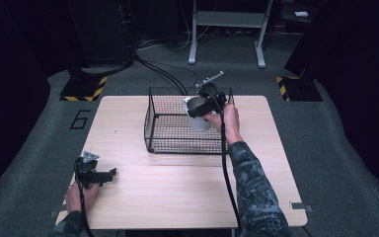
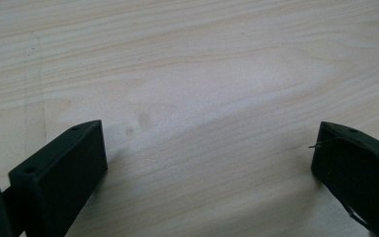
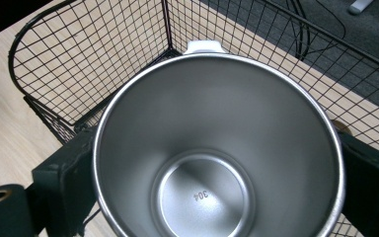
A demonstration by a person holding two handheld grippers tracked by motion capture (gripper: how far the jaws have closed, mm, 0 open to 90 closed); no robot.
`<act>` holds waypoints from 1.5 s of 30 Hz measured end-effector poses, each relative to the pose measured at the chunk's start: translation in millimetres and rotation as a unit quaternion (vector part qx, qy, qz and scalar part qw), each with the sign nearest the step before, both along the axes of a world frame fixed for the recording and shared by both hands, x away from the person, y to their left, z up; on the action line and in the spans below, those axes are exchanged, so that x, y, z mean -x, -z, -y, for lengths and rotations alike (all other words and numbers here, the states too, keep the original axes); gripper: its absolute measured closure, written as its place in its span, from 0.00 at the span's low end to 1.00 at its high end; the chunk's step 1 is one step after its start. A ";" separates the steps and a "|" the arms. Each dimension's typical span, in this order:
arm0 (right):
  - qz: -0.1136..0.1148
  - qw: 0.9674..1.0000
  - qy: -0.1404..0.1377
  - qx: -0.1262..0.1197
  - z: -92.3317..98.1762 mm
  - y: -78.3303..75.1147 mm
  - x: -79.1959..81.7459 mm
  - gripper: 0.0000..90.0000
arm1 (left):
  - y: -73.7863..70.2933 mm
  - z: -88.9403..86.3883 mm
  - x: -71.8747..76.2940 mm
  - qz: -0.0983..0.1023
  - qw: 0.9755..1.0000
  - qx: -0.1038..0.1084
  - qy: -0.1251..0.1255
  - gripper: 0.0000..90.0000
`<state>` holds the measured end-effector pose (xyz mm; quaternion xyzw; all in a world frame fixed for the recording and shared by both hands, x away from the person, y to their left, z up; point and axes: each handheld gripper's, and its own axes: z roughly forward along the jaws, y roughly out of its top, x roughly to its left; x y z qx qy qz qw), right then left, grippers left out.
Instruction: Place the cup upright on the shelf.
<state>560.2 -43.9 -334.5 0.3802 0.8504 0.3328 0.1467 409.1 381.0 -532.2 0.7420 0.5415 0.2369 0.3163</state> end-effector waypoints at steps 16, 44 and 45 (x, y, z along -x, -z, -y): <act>-0.023 1.000 0.012 0.014 -10.7 18.2 -17.5 0.07 | 0.1 0.1 0.1 0.000 1.000 0.001 -0.001 0.00; -0.064 0.997 0.043 0.021 -18.0 59.3 -37.7 0.07 | 0.3 0.8 0.3 0.000 1.000 0.005 -0.004 0.00; -0.064 0.997 0.043 0.017 -17.6 61.3 -37.6 0.07 | 0.3 0.8 0.3 0.000 1.000 0.005 -0.004 0.00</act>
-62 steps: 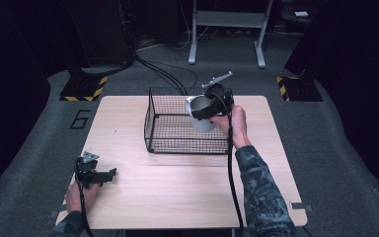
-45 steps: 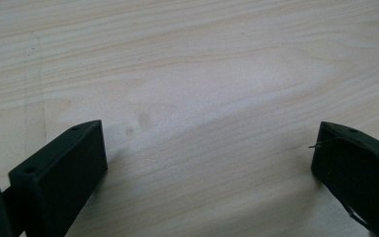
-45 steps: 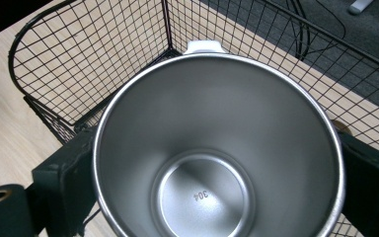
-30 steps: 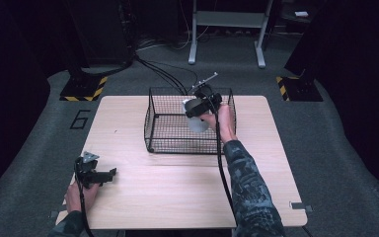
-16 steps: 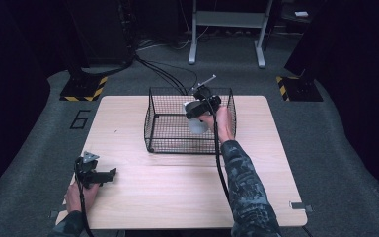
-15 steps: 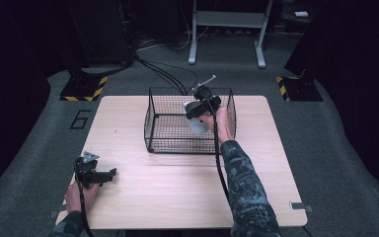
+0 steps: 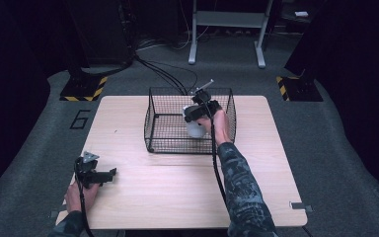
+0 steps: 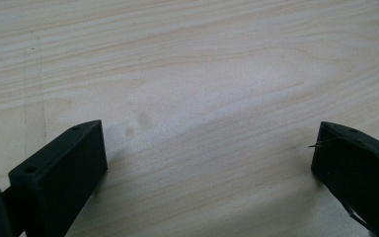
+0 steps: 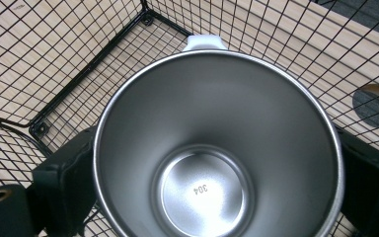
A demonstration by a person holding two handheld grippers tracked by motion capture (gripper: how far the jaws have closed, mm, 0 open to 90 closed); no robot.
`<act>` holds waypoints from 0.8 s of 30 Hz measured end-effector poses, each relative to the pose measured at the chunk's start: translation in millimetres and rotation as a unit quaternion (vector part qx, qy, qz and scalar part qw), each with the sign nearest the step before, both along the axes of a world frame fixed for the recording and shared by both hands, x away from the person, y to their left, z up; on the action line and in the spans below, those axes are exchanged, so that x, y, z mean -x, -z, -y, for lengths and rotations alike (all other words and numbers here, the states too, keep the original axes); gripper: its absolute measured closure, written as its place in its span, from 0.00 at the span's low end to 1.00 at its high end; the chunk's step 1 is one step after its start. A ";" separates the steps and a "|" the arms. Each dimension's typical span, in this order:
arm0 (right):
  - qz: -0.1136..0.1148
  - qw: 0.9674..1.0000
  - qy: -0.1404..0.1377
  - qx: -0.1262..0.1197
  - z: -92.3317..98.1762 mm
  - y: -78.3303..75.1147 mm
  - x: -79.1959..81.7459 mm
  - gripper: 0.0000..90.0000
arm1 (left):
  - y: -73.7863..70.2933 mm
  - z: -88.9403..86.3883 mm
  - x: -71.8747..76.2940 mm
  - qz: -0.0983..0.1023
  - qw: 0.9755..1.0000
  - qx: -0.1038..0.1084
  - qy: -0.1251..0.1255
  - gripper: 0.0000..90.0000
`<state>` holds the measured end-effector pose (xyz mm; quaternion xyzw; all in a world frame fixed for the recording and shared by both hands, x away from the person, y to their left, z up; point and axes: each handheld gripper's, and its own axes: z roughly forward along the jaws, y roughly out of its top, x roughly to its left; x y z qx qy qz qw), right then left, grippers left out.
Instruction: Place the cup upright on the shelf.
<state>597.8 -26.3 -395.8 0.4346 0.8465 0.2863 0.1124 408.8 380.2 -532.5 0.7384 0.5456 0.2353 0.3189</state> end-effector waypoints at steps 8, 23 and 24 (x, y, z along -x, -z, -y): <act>-0.011 1.000 0.004 0.005 -2.1 7.8 -2.3 0.07 | 0.0 0.0 0.1 0.000 1.000 0.000 0.000 0.00; -0.017 1.000 0.004 0.024 -6.6 22.8 -2.3 0.07 | -0.3 -0.8 -0.3 0.000 1.000 -0.005 0.004 0.00; -0.018 0.999 0.001 0.027 -6.8 23.3 -1.9 0.07 | -0.3 -0.8 -0.3 0.000 1.000 -0.005 0.004 0.00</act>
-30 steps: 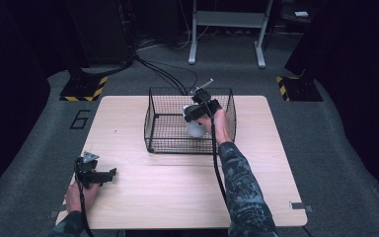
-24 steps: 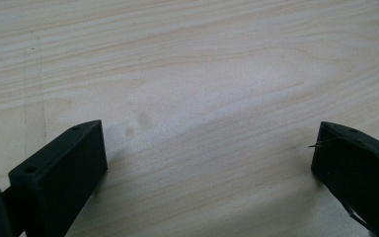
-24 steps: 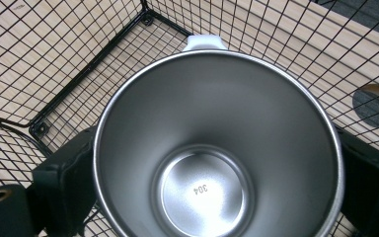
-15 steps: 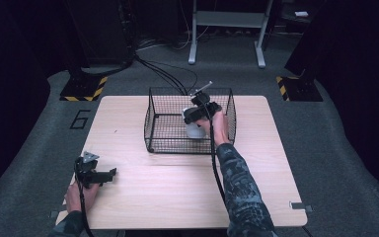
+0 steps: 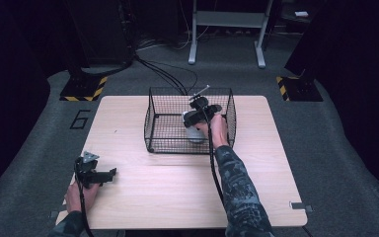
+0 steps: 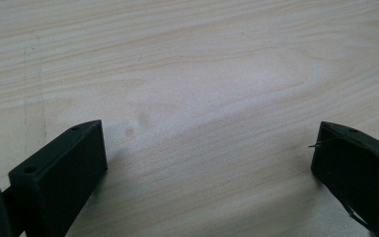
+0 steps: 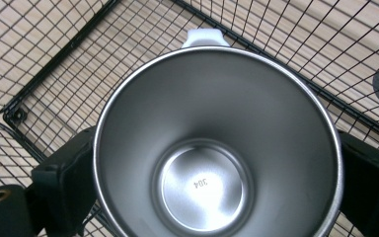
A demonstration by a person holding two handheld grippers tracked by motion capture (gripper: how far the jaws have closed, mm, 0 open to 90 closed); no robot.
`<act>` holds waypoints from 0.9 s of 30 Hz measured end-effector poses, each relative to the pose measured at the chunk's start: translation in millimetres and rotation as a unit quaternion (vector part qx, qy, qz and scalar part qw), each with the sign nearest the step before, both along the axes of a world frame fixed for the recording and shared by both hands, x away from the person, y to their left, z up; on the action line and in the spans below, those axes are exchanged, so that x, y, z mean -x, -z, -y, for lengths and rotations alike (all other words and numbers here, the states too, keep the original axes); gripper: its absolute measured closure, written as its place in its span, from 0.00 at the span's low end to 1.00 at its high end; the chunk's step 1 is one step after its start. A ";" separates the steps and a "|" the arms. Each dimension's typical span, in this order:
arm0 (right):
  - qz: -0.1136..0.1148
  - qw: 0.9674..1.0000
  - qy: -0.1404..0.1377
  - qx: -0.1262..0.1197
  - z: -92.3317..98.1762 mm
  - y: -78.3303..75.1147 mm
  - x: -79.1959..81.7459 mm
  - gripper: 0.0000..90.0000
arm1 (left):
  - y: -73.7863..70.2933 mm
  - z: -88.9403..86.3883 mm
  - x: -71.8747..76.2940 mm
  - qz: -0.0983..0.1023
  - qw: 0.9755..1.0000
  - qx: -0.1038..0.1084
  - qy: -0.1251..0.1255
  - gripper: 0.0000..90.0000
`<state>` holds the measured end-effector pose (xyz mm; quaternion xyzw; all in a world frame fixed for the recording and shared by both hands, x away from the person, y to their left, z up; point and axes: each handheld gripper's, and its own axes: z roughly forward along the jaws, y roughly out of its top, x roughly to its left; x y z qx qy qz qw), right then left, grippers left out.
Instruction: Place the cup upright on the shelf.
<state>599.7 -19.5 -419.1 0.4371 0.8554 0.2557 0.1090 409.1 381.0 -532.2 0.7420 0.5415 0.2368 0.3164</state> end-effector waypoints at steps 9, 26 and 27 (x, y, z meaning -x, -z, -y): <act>-0.012 1.000 -0.010 0.012 3.3 -0.7 5.3 0.06 | 0.0 0.0 0.0 0.000 1.000 0.000 0.000 0.00; -0.006 1.000 -0.016 -0.022 14.7 -10.1 16.5 0.00 | 0.3 0.8 0.3 0.000 1.000 0.005 -0.004 0.00; -0.006 1.000 -0.016 -0.022 14.7 -10.1 16.5 0.00 | 0.3 0.9 0.3 0.000 1.000 0.005 -0.004 0.00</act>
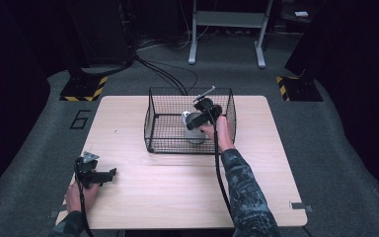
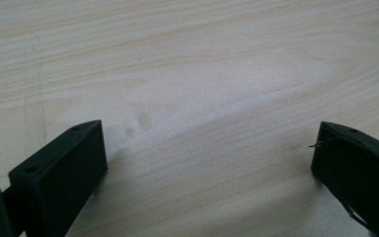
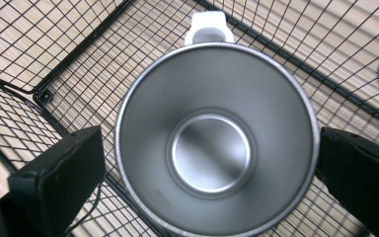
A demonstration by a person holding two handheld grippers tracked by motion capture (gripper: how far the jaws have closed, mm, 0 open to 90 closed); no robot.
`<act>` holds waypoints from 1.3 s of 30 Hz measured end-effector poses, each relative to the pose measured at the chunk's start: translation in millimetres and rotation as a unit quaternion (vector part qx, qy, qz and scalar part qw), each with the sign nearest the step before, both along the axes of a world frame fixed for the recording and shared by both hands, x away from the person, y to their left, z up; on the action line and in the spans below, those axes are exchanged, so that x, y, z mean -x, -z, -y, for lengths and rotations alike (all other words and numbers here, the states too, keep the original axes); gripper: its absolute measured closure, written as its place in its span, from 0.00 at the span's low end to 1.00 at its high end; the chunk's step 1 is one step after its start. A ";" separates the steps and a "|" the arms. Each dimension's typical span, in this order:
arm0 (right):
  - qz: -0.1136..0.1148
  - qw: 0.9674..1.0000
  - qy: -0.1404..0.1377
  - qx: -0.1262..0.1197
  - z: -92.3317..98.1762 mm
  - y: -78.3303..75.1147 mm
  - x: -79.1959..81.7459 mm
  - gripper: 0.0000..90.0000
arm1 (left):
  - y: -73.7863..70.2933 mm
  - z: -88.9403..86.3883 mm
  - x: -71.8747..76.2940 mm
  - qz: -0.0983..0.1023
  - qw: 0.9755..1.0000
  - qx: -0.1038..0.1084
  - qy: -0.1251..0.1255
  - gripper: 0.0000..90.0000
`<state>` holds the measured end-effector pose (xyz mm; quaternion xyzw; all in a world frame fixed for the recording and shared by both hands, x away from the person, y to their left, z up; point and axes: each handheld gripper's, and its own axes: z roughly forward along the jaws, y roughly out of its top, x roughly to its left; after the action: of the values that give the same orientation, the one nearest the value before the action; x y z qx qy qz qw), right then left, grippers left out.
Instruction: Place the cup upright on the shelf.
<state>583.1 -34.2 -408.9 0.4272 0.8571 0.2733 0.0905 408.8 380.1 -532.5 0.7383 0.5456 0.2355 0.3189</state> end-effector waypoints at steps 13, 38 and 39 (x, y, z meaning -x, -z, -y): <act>0.075 0.997 -0.028 -0.023 27.4 -51.4 52.4 0.00 | -0.2 -0.7 -0.3 0.000 1.000 -0.004 0.004 0.01; 0.135 0.989 0.049 -0.033 153.9 -36.0 174.7 0.00 | -0.4 -0.8 -0.3 0.000 1.000 -0.004 0.004 0.01; 0.133 0.989 0.059 -0.033 160.6 -30.6 177.5 0.00 | -0.2 -0.8 -0.3 0.000 1.000 -0.004 0.004 0.01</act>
<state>405.7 -194.8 -378.3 0.4396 0.8014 0.3500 0.2051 409.1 380.9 -532.3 0.7418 0.5416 0.2364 0.3170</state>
